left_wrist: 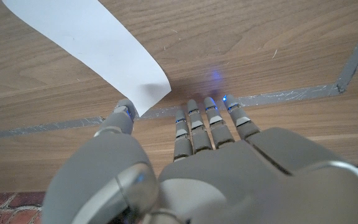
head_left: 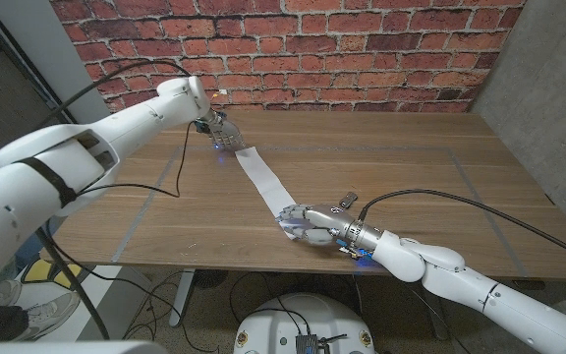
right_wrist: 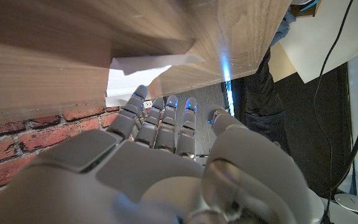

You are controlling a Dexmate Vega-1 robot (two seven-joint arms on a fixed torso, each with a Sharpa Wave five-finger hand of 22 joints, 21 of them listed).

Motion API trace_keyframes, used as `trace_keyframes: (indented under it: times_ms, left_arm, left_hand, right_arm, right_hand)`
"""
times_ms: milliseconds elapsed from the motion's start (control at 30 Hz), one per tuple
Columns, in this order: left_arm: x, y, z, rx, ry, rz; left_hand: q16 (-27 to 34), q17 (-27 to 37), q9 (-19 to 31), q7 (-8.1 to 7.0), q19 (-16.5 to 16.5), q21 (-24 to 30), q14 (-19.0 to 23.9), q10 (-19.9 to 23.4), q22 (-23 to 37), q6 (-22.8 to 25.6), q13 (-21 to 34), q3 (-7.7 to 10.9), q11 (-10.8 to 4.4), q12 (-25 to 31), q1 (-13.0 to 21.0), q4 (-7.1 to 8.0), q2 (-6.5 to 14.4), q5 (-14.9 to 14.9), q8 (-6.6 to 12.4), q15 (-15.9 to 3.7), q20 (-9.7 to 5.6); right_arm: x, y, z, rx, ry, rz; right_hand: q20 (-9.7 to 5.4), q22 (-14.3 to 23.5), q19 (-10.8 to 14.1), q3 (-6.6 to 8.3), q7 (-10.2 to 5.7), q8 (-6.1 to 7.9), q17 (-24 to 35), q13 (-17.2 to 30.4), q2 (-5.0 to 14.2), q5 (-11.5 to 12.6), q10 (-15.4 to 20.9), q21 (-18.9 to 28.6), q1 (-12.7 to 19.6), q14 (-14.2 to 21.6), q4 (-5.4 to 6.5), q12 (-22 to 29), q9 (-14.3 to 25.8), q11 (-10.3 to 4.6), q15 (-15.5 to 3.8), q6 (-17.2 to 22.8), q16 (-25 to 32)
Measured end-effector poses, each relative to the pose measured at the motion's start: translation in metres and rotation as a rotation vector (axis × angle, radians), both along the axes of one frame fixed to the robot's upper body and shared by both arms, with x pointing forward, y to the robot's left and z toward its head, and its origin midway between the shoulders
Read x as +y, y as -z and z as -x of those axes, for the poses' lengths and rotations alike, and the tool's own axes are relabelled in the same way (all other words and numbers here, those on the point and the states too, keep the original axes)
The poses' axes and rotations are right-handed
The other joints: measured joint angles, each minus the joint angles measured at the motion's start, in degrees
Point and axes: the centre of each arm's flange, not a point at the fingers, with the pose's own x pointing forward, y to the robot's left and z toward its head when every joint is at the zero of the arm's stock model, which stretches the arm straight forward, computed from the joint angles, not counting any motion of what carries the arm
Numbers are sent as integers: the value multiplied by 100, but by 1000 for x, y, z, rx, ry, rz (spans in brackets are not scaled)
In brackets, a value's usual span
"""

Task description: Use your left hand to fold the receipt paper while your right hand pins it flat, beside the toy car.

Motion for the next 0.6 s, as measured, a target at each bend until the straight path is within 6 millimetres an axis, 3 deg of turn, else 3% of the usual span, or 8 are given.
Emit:
trace_keyframes:
  times_ms: [333, 600]
  left_arm:
    - [-13, -15, -5, 64, -17, -65]
    - [-24, -23, -7, 86, -34, -130]
  left_hand:
    - [0, -1, 28, -49, 81, -38, 163, 529, -1, 499, 0, 23, -257, 117, 386, -23, 85, 22, 98, -75, -81]
    - [0, -1, 27, -17, 50, -43, 163, 598, -1, 650, -1, 47, -198, 117, 586, -47, 178, 45, 119, -75, -112]
  right_arm:
    - [-4, 0, -2, 6, 1, -13]
    - [-8, 0, -3, 14, 1, -28]
  right_hand:
    - [0, 0, 0, 0, 0, -32, 0, 0, 0, -22, 0, 0, 0, -1, 0, 0, 0, 0, 1, 0, 0]
    - [0, 0, 0, 23, 21, -32, -1, 0, 0, -22, 0, 0, 0, -1, 23, 0, -1, 0, 1, 20, 0]
